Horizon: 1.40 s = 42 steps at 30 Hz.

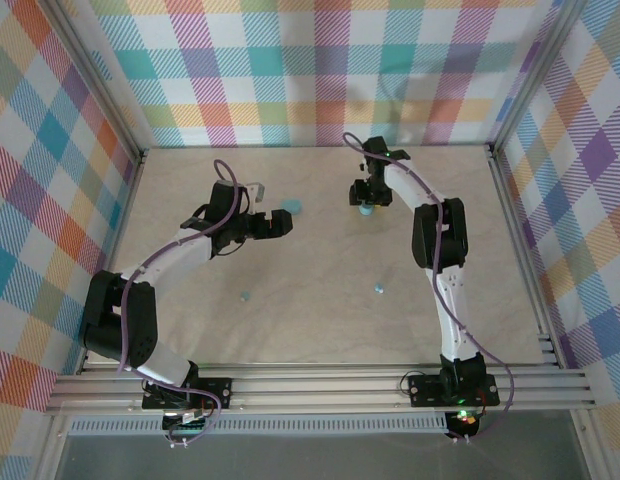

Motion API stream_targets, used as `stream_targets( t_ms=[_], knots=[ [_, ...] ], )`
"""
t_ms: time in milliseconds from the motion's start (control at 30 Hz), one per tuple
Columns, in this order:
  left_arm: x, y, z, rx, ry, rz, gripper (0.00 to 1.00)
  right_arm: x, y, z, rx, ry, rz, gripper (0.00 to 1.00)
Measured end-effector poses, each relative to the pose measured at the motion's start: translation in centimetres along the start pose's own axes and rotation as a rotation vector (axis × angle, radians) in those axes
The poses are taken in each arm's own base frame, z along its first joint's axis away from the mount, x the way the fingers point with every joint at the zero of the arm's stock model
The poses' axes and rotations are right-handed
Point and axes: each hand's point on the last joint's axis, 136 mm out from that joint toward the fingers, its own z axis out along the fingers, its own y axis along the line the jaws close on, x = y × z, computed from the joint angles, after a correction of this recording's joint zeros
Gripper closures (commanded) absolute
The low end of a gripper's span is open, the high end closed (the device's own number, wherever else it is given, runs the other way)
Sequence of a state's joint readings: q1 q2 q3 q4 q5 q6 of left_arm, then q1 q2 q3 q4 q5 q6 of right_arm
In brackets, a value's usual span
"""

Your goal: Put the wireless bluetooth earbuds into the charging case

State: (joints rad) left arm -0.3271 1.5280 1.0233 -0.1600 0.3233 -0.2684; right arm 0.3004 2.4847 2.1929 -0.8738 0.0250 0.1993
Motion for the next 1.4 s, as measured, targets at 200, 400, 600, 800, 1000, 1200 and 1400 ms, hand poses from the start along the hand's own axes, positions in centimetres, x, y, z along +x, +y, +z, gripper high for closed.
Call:
stream_targets(
  t_ms=[200,400,600,800,1000,1200,1400],
  knots=[
    [0.1,-0.1,0.0,0.002,0.002,0.002,0.0,0.3,0.1,0.0,0.013,0.012,-0.018,0.63],
    [0.2,-0.5,-0.8,0.015,-0.016,0.015,0.0,0.9,0.7,-0.4,-0.028,0.02,-0.015,0.69],
    [1.2,-1.3,-1.5,0.047,-0.052,0.014,0.02,4.9,3.3,-2.9,-0.209,0.074,0.119,0.7],
    [2.6,-5.5,-0.5,0.144,-0.105,0.027,0.09,6.6,7.3,-9.7,-0.426,-0.012,0.338,0.68],
    [1.3,-10.4,-0.2,0.282,-0.204,0.039,0.1,6.0,13.9,-17.2,-0.657,-0.111,0.388,0.65],
    [-0.4,-12.0,0.8,0.359,-0.277,0.003,0.17,6.8,18.1,-19.6,-0.769,-0.094,0.402,0.65],
    [-2.3,-13.3,-0.5,0.411,-0.396,-0.021,0.19,7.0,18.3,-20.4,-0.795,-0.09,0.451,0.64]
  ],
)
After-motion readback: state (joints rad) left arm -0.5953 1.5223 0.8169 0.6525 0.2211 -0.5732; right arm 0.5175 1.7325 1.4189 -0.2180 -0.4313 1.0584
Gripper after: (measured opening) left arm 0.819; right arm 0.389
